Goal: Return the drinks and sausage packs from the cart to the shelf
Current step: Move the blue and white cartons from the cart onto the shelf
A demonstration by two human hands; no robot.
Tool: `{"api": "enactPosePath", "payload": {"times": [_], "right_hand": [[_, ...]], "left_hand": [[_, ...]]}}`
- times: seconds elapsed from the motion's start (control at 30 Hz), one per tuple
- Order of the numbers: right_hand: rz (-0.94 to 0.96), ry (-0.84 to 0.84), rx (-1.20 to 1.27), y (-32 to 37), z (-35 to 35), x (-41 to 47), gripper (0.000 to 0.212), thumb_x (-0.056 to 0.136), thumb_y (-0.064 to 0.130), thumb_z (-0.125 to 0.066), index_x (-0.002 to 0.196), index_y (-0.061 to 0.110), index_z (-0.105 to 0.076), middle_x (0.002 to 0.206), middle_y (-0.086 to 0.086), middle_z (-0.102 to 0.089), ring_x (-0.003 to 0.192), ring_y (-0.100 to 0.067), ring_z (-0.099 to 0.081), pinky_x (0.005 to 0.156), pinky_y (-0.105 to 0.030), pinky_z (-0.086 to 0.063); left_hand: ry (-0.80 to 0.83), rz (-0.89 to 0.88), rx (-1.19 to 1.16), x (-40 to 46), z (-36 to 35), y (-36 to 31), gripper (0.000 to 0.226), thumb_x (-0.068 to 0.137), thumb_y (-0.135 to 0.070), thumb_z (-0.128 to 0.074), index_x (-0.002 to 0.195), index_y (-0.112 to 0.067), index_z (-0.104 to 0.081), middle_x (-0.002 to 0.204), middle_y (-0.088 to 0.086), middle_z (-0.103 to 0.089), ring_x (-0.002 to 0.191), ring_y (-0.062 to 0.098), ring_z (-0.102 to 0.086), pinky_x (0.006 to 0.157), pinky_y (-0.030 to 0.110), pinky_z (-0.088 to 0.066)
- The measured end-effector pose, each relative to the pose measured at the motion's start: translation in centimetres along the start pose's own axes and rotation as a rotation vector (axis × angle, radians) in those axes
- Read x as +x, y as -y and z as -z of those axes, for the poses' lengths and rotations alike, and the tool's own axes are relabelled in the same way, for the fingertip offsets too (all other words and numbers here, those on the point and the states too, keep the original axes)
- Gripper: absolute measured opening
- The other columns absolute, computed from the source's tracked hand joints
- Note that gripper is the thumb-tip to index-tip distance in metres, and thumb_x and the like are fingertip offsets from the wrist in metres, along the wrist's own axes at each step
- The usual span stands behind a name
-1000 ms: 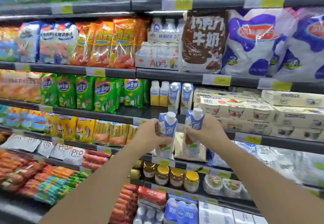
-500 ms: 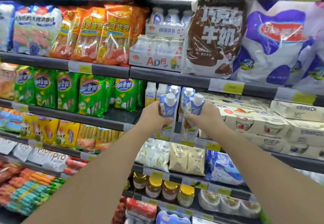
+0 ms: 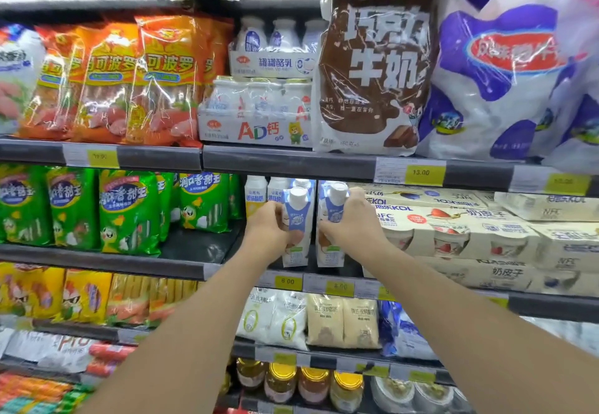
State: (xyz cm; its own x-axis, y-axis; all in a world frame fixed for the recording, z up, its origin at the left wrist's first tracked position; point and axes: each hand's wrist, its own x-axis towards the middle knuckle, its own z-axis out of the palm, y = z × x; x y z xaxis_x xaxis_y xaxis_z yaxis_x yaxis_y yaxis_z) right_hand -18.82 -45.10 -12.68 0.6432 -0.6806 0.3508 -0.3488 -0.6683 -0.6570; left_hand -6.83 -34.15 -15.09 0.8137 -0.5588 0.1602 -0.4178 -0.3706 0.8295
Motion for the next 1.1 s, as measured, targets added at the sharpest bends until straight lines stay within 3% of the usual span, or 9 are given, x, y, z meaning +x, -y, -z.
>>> {"api": "enactPosePath", "payload": {"times": [0.13, 0.27, 0.37, 0.53, 0.67, 0.77, 0.83, 0.97, 1.1], "right_hand": [[-0.082, -0.018, -0.049, -0.4, -1.2, 0.2, 0.047, 0.079, 0.022, -0.077, 0.111, 0.011, -0.043, 0.102, -0.006, -0.057, 0.093, -0.023, -0.057, 0.078, -0.039, -0.052], [-0.154, -0.038, -0.029, -0.1, -1.8, -0.1, 0.051, 0.079, 0.021, -0.078, 0.116, 0.016, -0.043, 0.106, -0.004, -0.060, 0.099, -0.025, -0.060, 0.085, -0.043, -0.054], [-0.200, -0.065, 0.011, 0.1, -2.3, -0.3, 0.066, 0.079, 0.022, -0.079, 0.131, 0.017, -0.038, 0.109, -0.002, -0.063, 0.100, -0.025, -0.063, 0.089, -0.045, -0.054], [-0.281, -0.126, -0.033, 0.0, -3.2, -1.0, 0.046, 0.087, 0.025, -0.074, 0.109, 0.017, -0.034, 0.105, -0.002, -0.055, 0.090, -0.021, -0.050, 0.077, -0.034, -0.043], [-0.289, -0.140, -0.024, 0.3, -3.7, -1.0, 0.048, 0.087, 0.023, -0.072, 0.118, 0.013, -0.037, 0.119, -0.006, -0.058, 0.102, -0.024, -0.056, 0.080, -0.035, -0.043], [-0.308, -0.152, -0.026, 0.4, -3.7, -0.9, 0.044, 0.088, 0.023, -0.072, 0.111, 0.016, -0.034, 0.116, -0.005, -0.056, 0.095, -0.020, -0.051, 0.078, -0.034, -0.041], [-0.294, -0.167, -0.029, 0.4, -3.8, -1.0, 0.046, 0.088, 0.022, -0.072, 0.116, 0.013, -0.037, 0.114, -0.004, -0.054, 0.097, -0.019, -0.049, 0.079, -0.032, -0.040], [-0.255, -0.206, 0.019, 0.2, -4.3, -1.3, 0.048, 0.087, 0.015, -0.071, 0.123, 0.007, -0.040, 0.120, -0.010, -0.054, 0.112, -0.025, -0.053, 0.089, -0.033, -0.045], [-0.259, -0.215, 0.023, 0.4, -4.4, -1.3, 0.048, 0.087, 0.014, -0.071, 0.124, 0.007, -0.040, 0.122, -0.010, -0.053, 0.108, -0.021, -0.051, 0.088, -0.031, -0.044]], "left_hand": [[0.004, -0.080, 0.044, 0.7, 0.3, 0.8, 0.037, 0.073, -0.019, -0.087, 0.101, -0.016, -0.062, 0.092, -0.003, -0.069, 0.077, 0.008, -0.063, 0.055, 0.015, -0.040], [0.096, -0.087, 0.126, 1.2, 0.6, 1.6, 0.027, 0.075, -0.024, -0.085, 0.093, -0.019, -0.065, 0.086, -0.006, -0.071, 0.082, 0.014, -0.068, 0.072, 0.033, -0.060], [0.122, -0.077, 0.111, 1.5, 0.3, 2.2, 0.025, 0.076, -0.025, -0.085, 0.091, -0.020, -0.065, 0.083, -0.007, -0.071, 0.080, 0.013, -0.068, 0.077, 0.040, -0.062], [0.123, -0.118, 0.125, 1.6, 0.0, 2.0, 0.024, 0.078, -0.028, -0.083, 0.092, -0.021, -0.065, 0.085, -0.009, -0.068, 0.079, 0.012, -0.065, 0.068, 0.029, -0.053], [0.146, -0.131, 0.123, 1.9, 0.0, 2.1, 0.027, 0.077, -0.028, -0.084, 0.096, -0.019, -0.066, 0.089, -0.006, -0.071, 0.078, 0.015, -0.067, 0.070, 0.033, -0.058], [0.159, -0.129, 0.127, 2.1, 0.1, 2.2, 0.028, 0.077, -0.029, -0.084, 0.097, -0.020, -0.066, 0.090, -0.005, -0.071, 0.080, 0.017, -0.068, 0.076, 0.038, -0.060], [0.160, -0.135, 0.123, 2.2, 0.2, 2.3, 0.029, 0.076, -0.029, -0.084, 0.098, -0.020, -0.066, 0.091, -0.005, -0.071, 0.080, 0.017, -0.069, 0.076, 0.038, -0.060], [0.154, -0.157, 0.100, 2.2, 0.1, 2.6, 0.030, 0.075, -0.027, -0.085, 0.097, -0.018, -0.066, 0.091, -0.004, -0.071, 0.082, 0.015, -0.067, 0.073, 0.033, -0.057], [0.156, -0.157, 0.098, 2.1, 0.1, 2.6, 0.031, 0.077, -0.027, -0.084, 0.100, -0.018, -0.066, 0.095, -0.004, -0.071, 0.088, 0.015, -0.067, 0.073, 0.030, -0.054]]}}
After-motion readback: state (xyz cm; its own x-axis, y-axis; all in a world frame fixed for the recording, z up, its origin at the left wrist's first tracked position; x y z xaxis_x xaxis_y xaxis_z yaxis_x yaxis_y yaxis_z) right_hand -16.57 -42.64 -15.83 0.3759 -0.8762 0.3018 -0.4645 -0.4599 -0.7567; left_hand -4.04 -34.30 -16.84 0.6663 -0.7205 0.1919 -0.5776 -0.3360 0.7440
